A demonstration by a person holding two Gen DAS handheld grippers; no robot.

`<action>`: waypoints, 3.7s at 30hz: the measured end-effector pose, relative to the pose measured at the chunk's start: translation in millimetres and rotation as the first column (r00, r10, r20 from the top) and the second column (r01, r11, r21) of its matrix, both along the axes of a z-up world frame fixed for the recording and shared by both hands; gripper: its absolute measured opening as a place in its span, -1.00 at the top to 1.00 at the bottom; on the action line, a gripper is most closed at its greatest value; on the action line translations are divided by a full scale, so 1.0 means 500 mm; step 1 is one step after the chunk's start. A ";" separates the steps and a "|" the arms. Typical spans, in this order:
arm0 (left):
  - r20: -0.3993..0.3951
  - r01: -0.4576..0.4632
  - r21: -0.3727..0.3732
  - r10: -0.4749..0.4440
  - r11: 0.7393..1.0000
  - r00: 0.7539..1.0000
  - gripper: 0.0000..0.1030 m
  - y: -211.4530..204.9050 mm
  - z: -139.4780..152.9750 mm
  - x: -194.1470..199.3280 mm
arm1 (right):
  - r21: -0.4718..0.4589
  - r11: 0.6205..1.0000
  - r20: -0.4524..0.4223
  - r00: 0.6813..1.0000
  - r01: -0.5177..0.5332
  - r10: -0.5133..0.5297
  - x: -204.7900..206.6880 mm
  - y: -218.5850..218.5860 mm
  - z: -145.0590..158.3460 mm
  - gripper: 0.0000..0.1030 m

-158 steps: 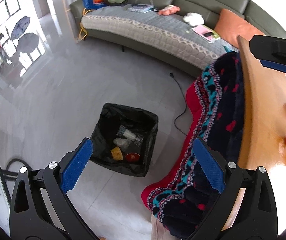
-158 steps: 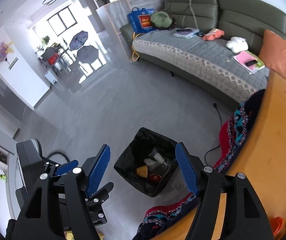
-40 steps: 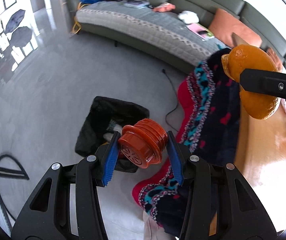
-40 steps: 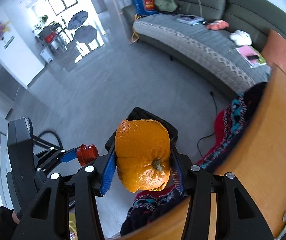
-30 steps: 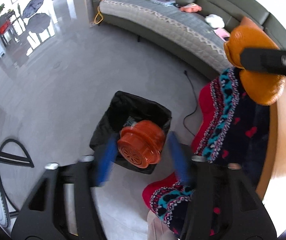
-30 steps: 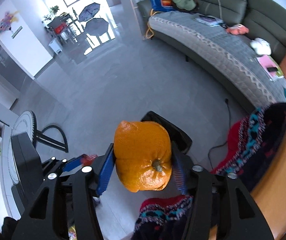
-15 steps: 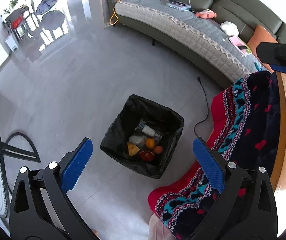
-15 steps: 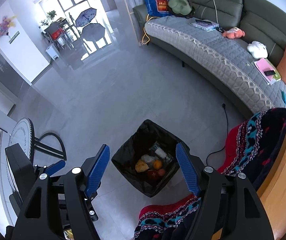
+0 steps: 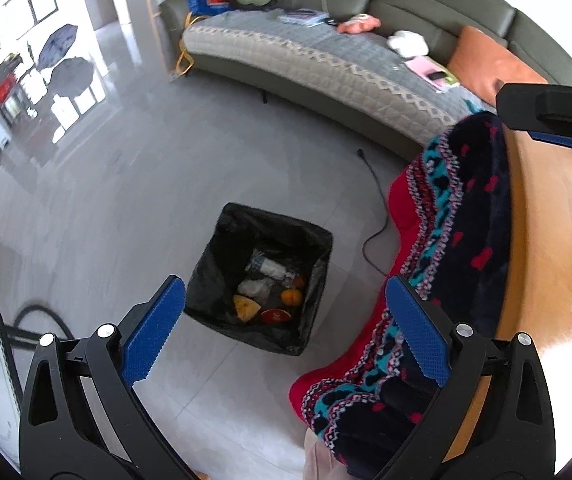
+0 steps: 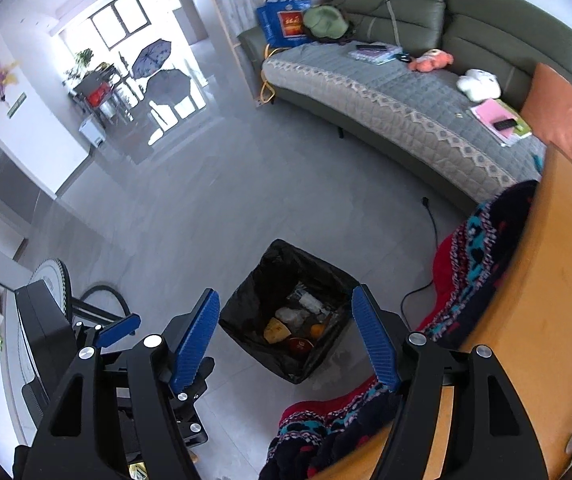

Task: Collect trash
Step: 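Move both open tools back over the table, then grasp the purple toy cube with the right tool, then grasp the small grey cup with the left tool, then carry the cube and cup to the black bin and open both tools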

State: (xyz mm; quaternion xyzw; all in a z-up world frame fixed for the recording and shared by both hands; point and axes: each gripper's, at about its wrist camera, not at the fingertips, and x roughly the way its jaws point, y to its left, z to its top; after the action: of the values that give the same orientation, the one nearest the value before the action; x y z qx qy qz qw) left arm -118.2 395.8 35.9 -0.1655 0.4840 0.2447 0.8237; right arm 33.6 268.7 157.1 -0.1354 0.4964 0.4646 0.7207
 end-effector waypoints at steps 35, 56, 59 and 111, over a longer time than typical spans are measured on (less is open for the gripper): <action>0.053 0.554 -0.033 -0.552 0.832 0.832 -0.88 -0.622 0.057 0.278 | -0.048 0.781 0.075 0.782 0.622 -0.618 0.188 -0.800 -0.011 -0.40; -0.010 0.653 -0.025 -0.654 0.757 0.757 -0.88 -0.774 0.041 0.385 | -0.213 0.673 0.053 0.696 0.708 -0.716 0.287 -0.903 -0.134 0.04; -0.013 0.664 -0.037 -0.665 0.746 0.747 -0.88 -0.797 0.029 0.405 | -0.170 0.688 0.023 0.701 0.705 -0.713 0.288 -0.914 -0.112 0.04; 0.102 0.443 -0.046 -0.437 0.895 0.894 0.53 -0.450 0.050 0.231 | -0.053 0.913 0.013 0.915 0.404 -0.404 0.142 -0.498 -0.008 0.04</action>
State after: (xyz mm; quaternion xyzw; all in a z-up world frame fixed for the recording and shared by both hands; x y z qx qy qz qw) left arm -2.9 170.8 60.8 -0.0902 0.4798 0.0280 0.8723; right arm 104.6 19.5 153.2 -0.0499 0.5255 0.2920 0.7975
